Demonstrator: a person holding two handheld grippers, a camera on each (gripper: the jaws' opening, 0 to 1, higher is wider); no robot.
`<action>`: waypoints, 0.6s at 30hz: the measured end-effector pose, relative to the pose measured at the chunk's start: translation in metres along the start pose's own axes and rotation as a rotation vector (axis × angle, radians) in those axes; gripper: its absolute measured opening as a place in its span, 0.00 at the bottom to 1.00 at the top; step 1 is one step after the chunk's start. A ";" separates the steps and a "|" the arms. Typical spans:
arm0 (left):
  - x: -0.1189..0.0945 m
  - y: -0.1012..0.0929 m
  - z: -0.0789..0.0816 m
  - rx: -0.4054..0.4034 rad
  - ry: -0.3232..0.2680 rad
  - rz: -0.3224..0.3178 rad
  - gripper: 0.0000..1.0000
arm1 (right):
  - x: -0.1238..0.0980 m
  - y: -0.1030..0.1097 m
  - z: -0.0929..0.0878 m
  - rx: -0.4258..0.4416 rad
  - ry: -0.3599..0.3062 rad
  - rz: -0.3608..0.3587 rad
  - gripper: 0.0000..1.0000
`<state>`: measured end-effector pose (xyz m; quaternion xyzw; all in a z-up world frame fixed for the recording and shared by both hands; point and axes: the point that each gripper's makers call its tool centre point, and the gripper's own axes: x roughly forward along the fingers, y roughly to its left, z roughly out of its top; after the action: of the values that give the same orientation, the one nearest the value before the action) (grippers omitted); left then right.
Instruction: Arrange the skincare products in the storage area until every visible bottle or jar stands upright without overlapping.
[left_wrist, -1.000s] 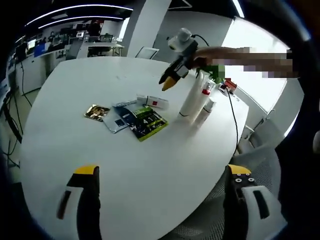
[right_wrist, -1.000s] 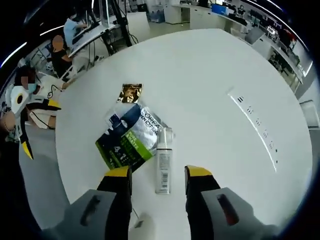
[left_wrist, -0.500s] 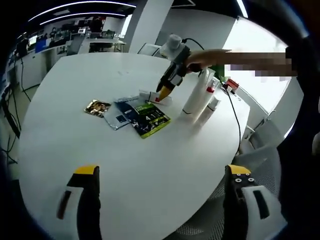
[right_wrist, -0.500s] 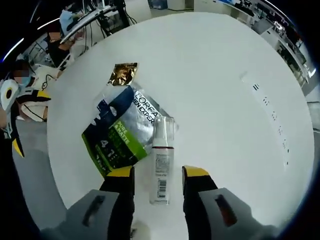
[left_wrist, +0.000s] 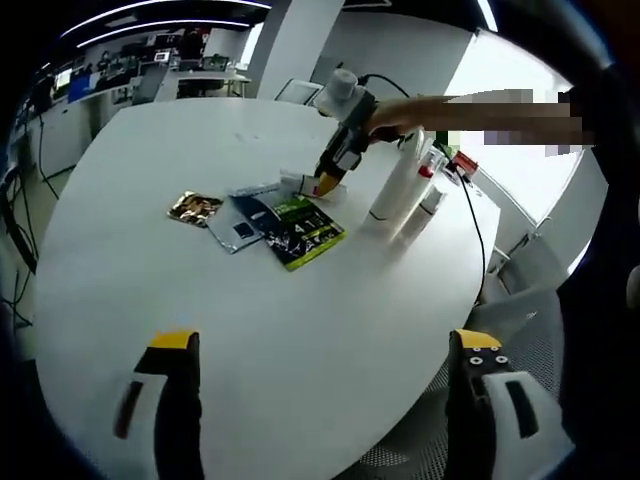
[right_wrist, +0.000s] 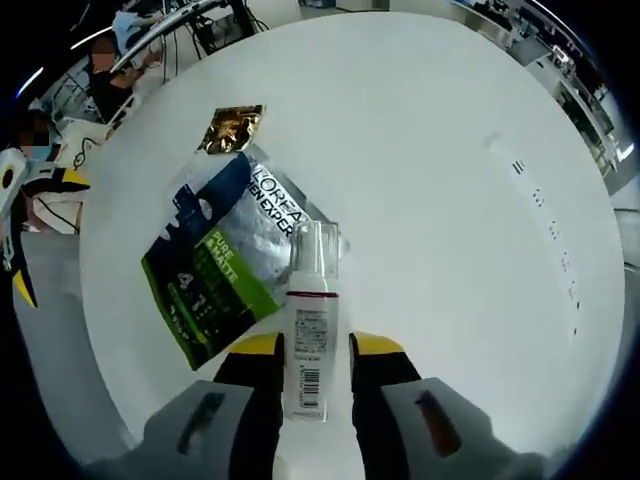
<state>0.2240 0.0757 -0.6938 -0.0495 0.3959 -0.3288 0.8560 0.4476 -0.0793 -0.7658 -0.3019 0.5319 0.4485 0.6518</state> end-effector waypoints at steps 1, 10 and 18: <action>0.000 0.000 0.000 0.000 0.001 -0.001 0.98 | 0.001 0.001 0.000 -0.007 0.002 0.000 0.22; 0.003 0.000 -0.002 0.011 0.015 -0.007 0.97 | 0.000 0.002 -0.005 -0.091 0.040 -0.026 0.21; 0.003 0.000 -0.002 0.020 0.012 -0.012 0.98 | 0.000 0.000 -0.005 -0.048 0.026 -0.033 0.20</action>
<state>0.2242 0.0745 -0.6969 -0.0410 0.3975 -0.3381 0.8521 0.4454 -0.0833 -0.7674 -0.3318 0.5246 0.4463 0.6446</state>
